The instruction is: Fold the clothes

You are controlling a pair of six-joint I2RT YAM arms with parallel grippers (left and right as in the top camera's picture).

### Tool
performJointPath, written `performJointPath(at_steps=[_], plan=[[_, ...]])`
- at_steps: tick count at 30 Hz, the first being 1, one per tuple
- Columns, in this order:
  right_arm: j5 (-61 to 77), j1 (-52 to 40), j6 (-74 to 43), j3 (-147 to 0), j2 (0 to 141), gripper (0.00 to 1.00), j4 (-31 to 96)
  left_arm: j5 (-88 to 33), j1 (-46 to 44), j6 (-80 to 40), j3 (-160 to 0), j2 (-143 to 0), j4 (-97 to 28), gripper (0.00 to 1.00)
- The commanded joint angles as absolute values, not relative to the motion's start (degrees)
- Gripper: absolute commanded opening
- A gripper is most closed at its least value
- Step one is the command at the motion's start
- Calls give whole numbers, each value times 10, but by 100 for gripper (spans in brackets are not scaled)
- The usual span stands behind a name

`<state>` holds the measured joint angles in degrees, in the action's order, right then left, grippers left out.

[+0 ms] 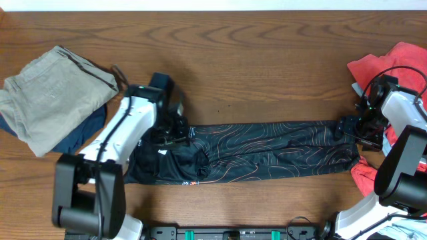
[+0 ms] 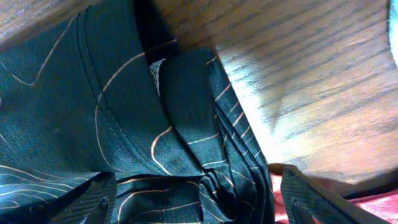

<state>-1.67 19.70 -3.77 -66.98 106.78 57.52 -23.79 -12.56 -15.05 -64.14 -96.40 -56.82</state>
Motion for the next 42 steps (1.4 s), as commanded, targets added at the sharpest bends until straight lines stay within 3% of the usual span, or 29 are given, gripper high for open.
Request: performJointPath(at_steps=[1,8,14,17,19,20,28,42], plan=[[-17,200,-19,-665,1072,83,572,-233,-97,-151,-653,-916,-576,37],[-17,200,-11,-631,1072,84,533,-233,-57,-151,-653,-856,-590,38],[-17,200,-1,-572,1072,74,481,-214,-54,-149,-653,-838,-599,38],[-16,200,-1,-557,1072,51,464,-213,-54,-149,-652,-838,-601,38],[-14,200,-1,-557,1072,15,463,-213,-54,-149,-652,-838,-602,38],[-14,200,-2,-558,1072,1,463,-213,-54,-149,-652,-838,-601,38],[-6,200,-67,-613,1071,1,503,-198,-54,-149,-652,-838,-602,38],[-6,162,-67,-877,1066,1,786,-198,-54,-149,-652,-838,-602,38]])
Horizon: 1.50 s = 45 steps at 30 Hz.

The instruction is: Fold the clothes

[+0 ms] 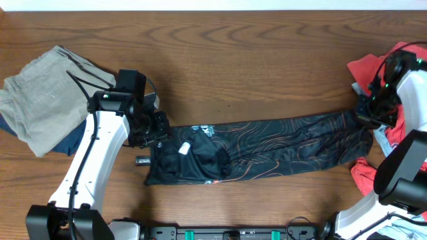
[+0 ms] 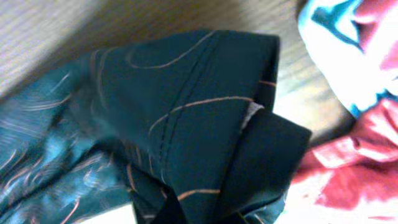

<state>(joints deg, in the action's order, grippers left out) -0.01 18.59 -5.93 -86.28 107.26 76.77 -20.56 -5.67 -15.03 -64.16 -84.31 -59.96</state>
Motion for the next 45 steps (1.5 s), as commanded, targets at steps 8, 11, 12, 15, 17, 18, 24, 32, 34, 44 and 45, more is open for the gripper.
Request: performJointPath(at_steps=[8,11,12,15,17,18,24,32,34,44,45], plan=[[16,56,-83,-871,1064,1,834,-198,-54,-149,-651,-838,-602,39],[16,8,-117,-864,1064,1,833,-198,-54,-149,-651,-838,-603,39],[16,-9,-130,-861,1064,1,832,-198,-54,-149,-651,-838,-604,39],[16,-55,-168,-851,1064,1,823,-198,-54,-149,-651,-838,-608,39],[20,-87,-195,-844,1064,1,810,-198,-54,-149,-651,-838,-610,39],[21,-102,-210,-840,1064,1,802,-198,-54,-149,-651,-838,-611,39],[30,-179,-244,-814,1064,1,746,-198,-54,-149,-651,-838,-612,39],[77,-239,-241,-799,1064,45,692,-198,-54,-149,-651,-838,-612,39],[103,-251,-206,-799,1064,54,679,-198,-54,-149,-651,-838,-612,39],[35,-254,-209,-799,1064,53,679,-198,-54,-149,-650,-838,-612,39],[23,-254,-216,-799,1064,53,679,-198,-54,-149,-651,-838,-612,39]])
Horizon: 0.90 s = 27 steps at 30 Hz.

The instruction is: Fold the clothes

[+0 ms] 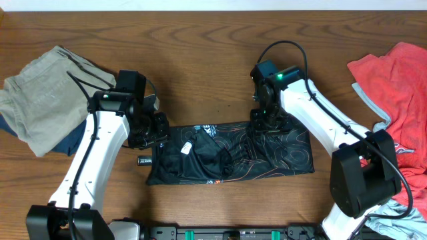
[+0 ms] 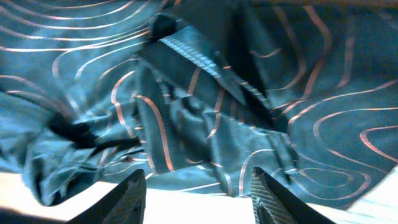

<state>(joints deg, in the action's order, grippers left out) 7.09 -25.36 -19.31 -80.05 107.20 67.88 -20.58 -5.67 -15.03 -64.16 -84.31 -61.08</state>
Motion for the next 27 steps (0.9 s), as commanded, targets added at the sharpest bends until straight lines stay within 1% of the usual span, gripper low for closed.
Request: performJointPath(at_steps=[1,8,17,19,20,21,22,23,24,27], plan=[[10,-254,-224,-798,1064,54,679,-198,-54,-149,-650,-838,-612,39],[-48,-255,-236,-773,1065,55,668,-198,-54,-149,-650,-838,-612,39],[-38,-247,-236,-669,1065,56,574,-198,-54,-149,-649,-838,-612,39],[-30,-248,-236,-656,1065,54,563,-198,-54,-149,-649,-838,-612,39],[-25,-248,-236,-654,1065,49,561,-198,-54,-149,-649,-838,-612,39],[-18,-248,-236,-654,1065,39,562,-198,-54,-149,-649,-838,-612,39],[-10,-248,-235,-654,1065,20,563,-198,-54,-149,-649,-838,-612,39],[-6,-248,-235,-654,1065,6,565,-198,-54,-149,-649,-838,-612,39],[-1,-248,-230,-654,1065,1,569,-198,-54,-149,-649,-838,-612,39],[14,-248,-209,-654,1065,1,584,-198,-54,-149,-649,-838,-612,39]])
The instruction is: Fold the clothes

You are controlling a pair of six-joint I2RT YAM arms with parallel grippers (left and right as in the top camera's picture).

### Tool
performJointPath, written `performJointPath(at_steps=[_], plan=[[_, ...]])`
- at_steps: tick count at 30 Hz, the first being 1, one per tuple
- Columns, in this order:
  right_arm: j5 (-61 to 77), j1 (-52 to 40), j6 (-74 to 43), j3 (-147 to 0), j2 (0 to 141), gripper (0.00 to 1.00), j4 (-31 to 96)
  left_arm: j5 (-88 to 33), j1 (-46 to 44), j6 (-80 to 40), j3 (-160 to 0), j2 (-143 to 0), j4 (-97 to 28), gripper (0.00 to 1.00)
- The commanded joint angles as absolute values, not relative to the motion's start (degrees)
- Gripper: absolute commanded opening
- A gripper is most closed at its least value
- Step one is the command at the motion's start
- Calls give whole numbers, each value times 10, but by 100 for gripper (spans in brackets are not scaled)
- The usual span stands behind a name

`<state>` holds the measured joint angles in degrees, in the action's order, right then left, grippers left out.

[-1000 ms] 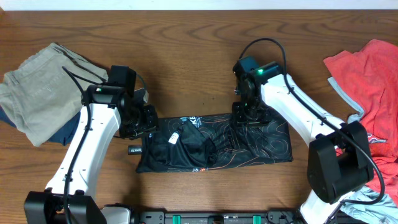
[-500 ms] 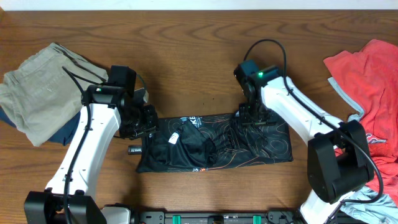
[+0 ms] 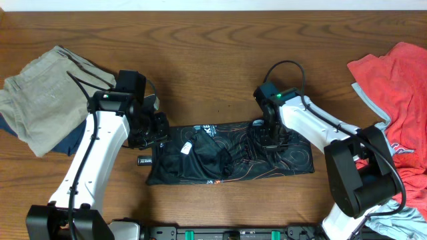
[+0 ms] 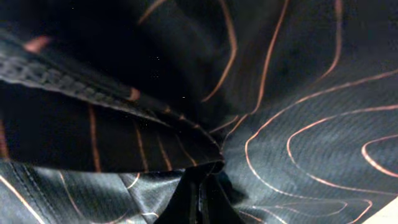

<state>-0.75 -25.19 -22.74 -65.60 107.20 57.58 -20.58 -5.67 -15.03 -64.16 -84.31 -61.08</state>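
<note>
Black leggings with thin orange contour lines lie folded in half near the table's front, waist to the left. Up close, their fabric fills the right wrist view. My right gripper is down on the upper layer near its top edge. There, the right gripper has its fingers closed together on a raised fold of the cloth. My left gripper rests at the waist's upper left corner. The overhead view does not show how its jaws stand.
Folded khaki trousers lie on a navy garment at the left. A red garment and pale cloth are heaped at the right edge. A small dark piece lies by the waist's left side.
My right gripper was open just above the folded leg ends; now it is shut on a fold of the cloth, slightly nearer the front. The left arm and the leggings have not moved.
The leggings first lay stretched full length, left gripper at the waist, right gripper at the leg ends. Then the right gripper held the leg ends raised near the red pile. Then the legs lay folded over the middle, right gripper open; now it is shut on the cloth.
</note>
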Motion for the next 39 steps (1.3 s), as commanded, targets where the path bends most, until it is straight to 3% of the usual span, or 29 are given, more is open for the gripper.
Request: performJointPath(at_steps=[1,8,18,22,26,38,39], plan=[[18,-248,-203,-655,1065,1,592,-198,-54,-149,-649,-838,-612,39],[129,-248,-85,-656,1065,1,641,-198,-54,-149,-649,-838,-610,39],[195,-248,-71,-656,1065,1,598,-198,-54,-149,-649,-838,-608,40],[249,-248,-25,-656,1065,10,590,-198,-54,-149,-649,-838,-608,40],[249,-248,-26,-659,1062,12,577,-198,-54,-149,-649,-838,-608,40],[207,-248,-27,-710,959,24,582,-142,-54,-149,-649,-838,-612,71],[194,-248,-27,-710,944,45,583,-138,-54,-149,-649,-838,-612,75]])
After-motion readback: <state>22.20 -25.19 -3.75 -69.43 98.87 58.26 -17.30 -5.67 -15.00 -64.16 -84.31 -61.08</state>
